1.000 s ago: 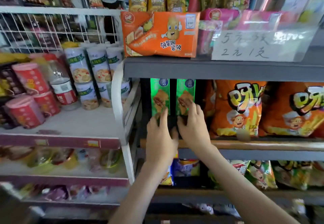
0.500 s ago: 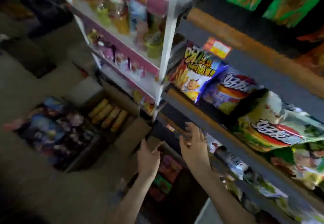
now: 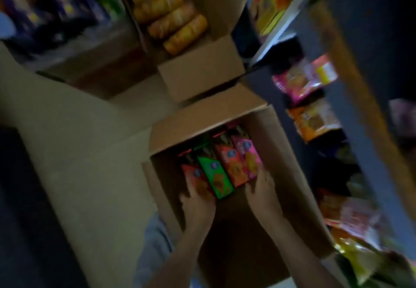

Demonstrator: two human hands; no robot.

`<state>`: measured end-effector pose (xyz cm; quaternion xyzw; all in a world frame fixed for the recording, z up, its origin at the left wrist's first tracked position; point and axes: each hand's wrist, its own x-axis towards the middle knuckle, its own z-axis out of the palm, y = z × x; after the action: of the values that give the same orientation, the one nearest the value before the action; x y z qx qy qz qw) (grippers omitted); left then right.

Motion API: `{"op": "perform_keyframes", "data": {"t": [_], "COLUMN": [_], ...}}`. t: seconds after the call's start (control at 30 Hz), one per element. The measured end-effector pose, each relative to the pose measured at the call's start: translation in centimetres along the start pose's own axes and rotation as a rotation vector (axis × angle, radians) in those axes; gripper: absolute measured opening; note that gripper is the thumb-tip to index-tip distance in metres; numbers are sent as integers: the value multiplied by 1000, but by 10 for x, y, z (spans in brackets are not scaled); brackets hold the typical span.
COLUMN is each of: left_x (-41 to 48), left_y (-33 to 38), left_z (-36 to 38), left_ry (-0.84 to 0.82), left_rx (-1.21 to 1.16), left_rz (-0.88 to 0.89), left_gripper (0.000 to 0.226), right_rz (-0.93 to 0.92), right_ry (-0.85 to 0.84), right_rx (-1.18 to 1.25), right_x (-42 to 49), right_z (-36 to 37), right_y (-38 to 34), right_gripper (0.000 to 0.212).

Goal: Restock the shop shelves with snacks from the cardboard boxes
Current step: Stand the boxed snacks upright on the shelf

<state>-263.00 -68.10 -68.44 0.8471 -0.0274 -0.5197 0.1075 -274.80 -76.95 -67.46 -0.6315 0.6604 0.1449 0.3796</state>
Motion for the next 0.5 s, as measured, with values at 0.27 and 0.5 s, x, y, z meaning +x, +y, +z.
{"op": "perform_keyframes", "data": {"t": [0.27,0.5], "left_x": [128,171], "left_y": [-30,-20], "left_z": [112,146], "left_ry": [70,103], "left_rx": [150,287], "left_rz": [12,47], "left_gripper": [101,109], "right_rz": [21,168], "right_ry": [15,69], "right_rx": [-224,-77], "right_x": [99,170], "right_z": [108,123], "right_y": [72,99], "right_gripper": [95,103]}}
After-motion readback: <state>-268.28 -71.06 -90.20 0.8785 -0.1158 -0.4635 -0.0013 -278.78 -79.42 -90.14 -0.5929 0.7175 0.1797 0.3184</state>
